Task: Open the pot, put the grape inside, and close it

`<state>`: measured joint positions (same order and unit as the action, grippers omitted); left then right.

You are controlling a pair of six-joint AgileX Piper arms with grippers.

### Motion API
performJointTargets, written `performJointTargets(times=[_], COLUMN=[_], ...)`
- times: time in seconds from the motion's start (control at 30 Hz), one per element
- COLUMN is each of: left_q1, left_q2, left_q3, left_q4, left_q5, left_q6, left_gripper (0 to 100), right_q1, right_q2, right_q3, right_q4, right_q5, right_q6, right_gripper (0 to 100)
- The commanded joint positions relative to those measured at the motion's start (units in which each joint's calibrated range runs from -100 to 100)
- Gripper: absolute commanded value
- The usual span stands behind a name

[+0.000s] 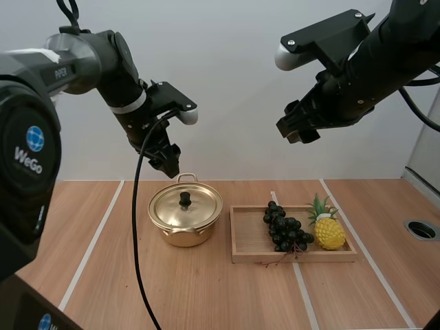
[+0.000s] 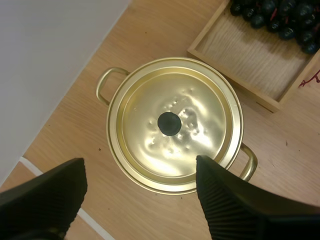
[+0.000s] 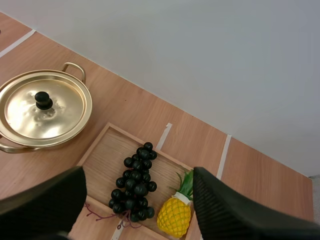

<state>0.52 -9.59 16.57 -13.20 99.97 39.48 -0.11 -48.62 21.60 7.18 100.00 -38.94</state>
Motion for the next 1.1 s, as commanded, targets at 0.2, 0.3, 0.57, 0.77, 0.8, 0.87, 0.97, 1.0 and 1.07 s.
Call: performJointTargets(times=[0.2,0.3,0.57,0.77,0.8,0.87,0.97,1.0,1.07], left_q1=[-1.32,-3.24,-4.34,-4.34,-4.34,-4.34,-4.34,-4.34,-4.34], left_q2=[5.70,7.02,11.44,15.02,15.62,16.65,17.89,18.34,19.06], left_q3=[0.07,0.07,0.07,-0.18,-0.19,-0.19,-0.29,-0.45,-1.28], left_q4=[-3.30,-2.28,1.39,1.39,1.24,1.13,1.14,1.14,0.83], left_q5=[0.03,0.03,0.03,0.03,0.03,0.03,0.03,0.03,0.03], left_q6=[2.98,2.98,1.25,0.19,0.19,0.19,0.19,0.19,0.19], left_gripper=[100,100,100,100,100,100,100,100,100], right_q1=[0.04,0.04,0.04,0.04,0.04,0.04,0.04,0.04,0.04], right_q2=[-0.87,-0.87,-0.87,-0.87,-0.87,-0.87,-0.87,-0.87,-0.87], right_q3=[0.14,0.14,0.14,0.14,0.14,0.14,0.14,0.14,0.14], right_q4=[0.22,0.22,0.22,0.22,0.22,0.22,0.22,0.34,0.71], right_q5=[0.00,0.00,0.00,0.00,0.00,0.00,0.00,0.00,0.00], right_q6=[-0.23,-0.23,-0.23,-0.23,-0.23,-0.23,-0.23,-0.23,-0.23], right_gripper=[100,100,100,100,100,100,100,100,100])
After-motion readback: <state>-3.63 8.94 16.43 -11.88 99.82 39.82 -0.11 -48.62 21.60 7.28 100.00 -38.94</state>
